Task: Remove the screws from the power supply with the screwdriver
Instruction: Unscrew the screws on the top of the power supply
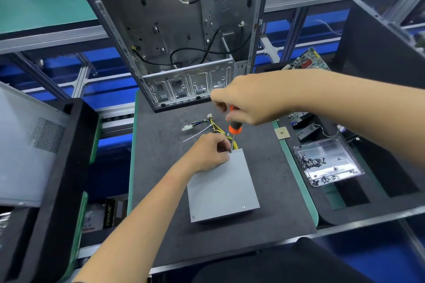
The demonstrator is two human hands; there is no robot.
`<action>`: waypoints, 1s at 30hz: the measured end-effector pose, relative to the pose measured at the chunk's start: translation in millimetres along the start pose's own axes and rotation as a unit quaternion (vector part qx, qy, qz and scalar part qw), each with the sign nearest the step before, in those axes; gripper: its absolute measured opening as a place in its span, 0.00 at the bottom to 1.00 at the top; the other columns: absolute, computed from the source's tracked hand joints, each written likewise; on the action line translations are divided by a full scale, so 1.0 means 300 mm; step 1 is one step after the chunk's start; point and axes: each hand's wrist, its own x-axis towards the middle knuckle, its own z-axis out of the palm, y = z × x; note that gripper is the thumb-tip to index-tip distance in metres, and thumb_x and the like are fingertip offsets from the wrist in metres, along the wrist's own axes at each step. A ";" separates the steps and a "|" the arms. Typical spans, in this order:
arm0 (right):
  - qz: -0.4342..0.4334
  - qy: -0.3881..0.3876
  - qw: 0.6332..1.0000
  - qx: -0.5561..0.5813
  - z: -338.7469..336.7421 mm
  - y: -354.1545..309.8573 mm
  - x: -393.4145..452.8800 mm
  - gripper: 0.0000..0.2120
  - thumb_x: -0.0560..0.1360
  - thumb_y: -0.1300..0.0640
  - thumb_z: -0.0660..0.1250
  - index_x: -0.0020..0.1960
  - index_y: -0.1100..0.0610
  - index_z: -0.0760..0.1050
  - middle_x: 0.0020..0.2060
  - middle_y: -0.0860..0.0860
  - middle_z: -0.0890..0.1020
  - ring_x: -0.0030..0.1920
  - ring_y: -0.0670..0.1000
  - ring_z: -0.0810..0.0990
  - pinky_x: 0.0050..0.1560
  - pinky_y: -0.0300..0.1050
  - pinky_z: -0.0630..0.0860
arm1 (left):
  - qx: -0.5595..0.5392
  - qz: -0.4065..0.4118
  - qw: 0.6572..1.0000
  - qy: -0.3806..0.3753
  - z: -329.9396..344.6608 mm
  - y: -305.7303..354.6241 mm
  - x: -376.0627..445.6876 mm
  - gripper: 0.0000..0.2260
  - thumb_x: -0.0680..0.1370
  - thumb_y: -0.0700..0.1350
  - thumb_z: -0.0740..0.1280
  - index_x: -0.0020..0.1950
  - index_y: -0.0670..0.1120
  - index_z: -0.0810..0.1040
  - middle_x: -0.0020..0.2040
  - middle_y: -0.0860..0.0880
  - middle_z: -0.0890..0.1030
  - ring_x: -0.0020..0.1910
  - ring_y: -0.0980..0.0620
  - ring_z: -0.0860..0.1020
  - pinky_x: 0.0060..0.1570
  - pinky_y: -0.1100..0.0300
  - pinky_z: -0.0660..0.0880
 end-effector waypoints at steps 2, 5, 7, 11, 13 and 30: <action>-0.013 -0.021 0.998 0.059 -0.018 0.008 -0.011 0.11 0.72 0.65 0.64 0.49 0.52 0.68 0.37 0.42 0.76 0.38 0.41 0.74 0.33 0.35 0.66 | -0.013 0.006 1.000 0.001 -0.001 0.001 -0.006 0.09 0.69 0.36 0.70 0.38 0.51 0.77 0.37 0.57 0.79 0.34 0.60 0.74 0.38 0.68 0.71; -0.027 -0.021 0.994 0.108 -0.025 0.019 -0.013 0.14 0.68 0.68 0.64 0.49 0.53 0.70 0.38 0.40 0.77 0.39 0.35 0.74 0.34 0.29 0.66 | -0.031 0.010 0.999 0.002 -0.006 0.001 -0.009 0.09 0.69 0.35 0.71 0.37 0.50 0.79 0.36 0.56 0.79 0.33 0.62 0.75 0.37 0.71 0.70; -0.021 0.007 0.996 0.088 -0.013 0.021 -0.006 0.08 0.73 0.58 0.68 0.48 0.53 0.69 0.39 0.42 0.76 0.37 0.38 0.72 0.35 0.33 0.65 | -0.046 0.009 0.999 -0.002 -0.012 0.000 -0.006 0.08 0.69 0.34 0.71 0.38 0.48 0.80 0.35 0.55 0.79 0.32 0.63 0.75 0.35 0.72 0.70; 0.073 0.059 0.991 -0.092 0.027 0.002 0.014 0.12 0.82 0.46 0.53 0.46 0.53 0.61 0.33 0.49 0.66 0.30 0.50 0.65 0.29 0.46 0.58 | -0.076 -0.001 0.997 -0.005 -0.009 -0.014 -0.010 0.07 0.70 0.33 0.72 0.41 0.44 0.81 0.36 0.55 0.79 0.31 0.63 0.75 0.35 0.72 0.70; 0.059 0.058 0.993 -0.079 0.030 -0.001 0.025 0.09 0.81 0.48 0.56 0.46 0.53 0.62 0.33 0.48 0.67 0.31 0.52 0.68 0.31 0.47 0.62 | -0.098 -0.006 0.995 -0.005 -0.003 -0.026 -0.012 0.07 0.71 0.33 0.72 0.42 0.45 0.81 0.36 0.54 0.79 0.33 0.61 0.74 0.37 0.70 0.71; -0.049 -0.027 0.991 0.119 -0.028 0.007 0.011 0.13 0.69 0.65 0.64 0.47 0.51 0.68 0.41 0.44 0.77 0.40 0.43 0.75 0.37 0.40 0.71 | -0.103 0.019 0.994 0.016 0.015 -0.054 -0.017 0.06 0.72 0.38 0.71 0.41 0.50 0.80 0.37 0.54 0.79 0.36 0.59 0.75 0.40 0.66 0.72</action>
